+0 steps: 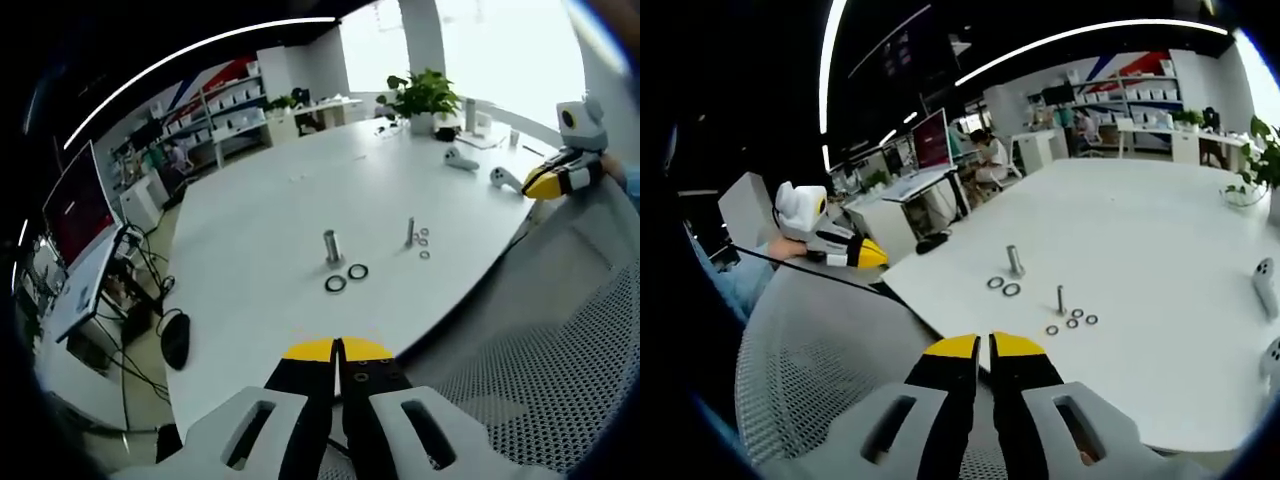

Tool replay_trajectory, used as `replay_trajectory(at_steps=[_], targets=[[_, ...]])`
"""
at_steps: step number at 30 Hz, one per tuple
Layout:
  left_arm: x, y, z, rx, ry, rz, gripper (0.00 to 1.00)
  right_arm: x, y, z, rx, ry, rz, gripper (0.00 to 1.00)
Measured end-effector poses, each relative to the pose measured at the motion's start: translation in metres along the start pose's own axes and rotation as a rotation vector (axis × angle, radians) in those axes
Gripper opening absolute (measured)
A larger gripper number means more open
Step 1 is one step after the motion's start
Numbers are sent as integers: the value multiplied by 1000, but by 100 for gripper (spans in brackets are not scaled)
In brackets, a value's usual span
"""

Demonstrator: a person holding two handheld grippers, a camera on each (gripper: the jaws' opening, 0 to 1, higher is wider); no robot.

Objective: Place the washer onto the threaded stud by aligning its center hole with the stud, sliding it down to the base, and recovering from edge contact or off-axis alignment until the washer reaches the visible bottom stop.

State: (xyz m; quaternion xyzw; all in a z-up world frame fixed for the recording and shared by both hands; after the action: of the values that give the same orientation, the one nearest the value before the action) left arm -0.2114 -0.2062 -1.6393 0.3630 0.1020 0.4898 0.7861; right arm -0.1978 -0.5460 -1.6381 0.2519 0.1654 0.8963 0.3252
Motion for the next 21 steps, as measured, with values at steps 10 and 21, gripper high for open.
replay_trajectory(at_steps=[10, 21], targets=[[-7, -2, 0, 47, -83, -99, 2, -1, 0, 0, 5, 2, -5, 7], [-1, -25, 13, 204, -356, -352, 7, 0, -1, 2, -15, 13, 5, 11]])
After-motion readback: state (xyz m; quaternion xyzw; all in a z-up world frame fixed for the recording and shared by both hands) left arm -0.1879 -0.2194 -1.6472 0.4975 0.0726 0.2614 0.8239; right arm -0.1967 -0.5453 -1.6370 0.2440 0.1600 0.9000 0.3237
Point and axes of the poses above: the point that each gripper's makers call its tool centre point, and the gripper's own axes: y roughly backward along the fingers, x roughly to its left, z roughly out of its top, the point moved 9 cm from there along y, roughly backward along the fingers, and after that the axes turned 4 degrees about -y, right-handed, at the moved point
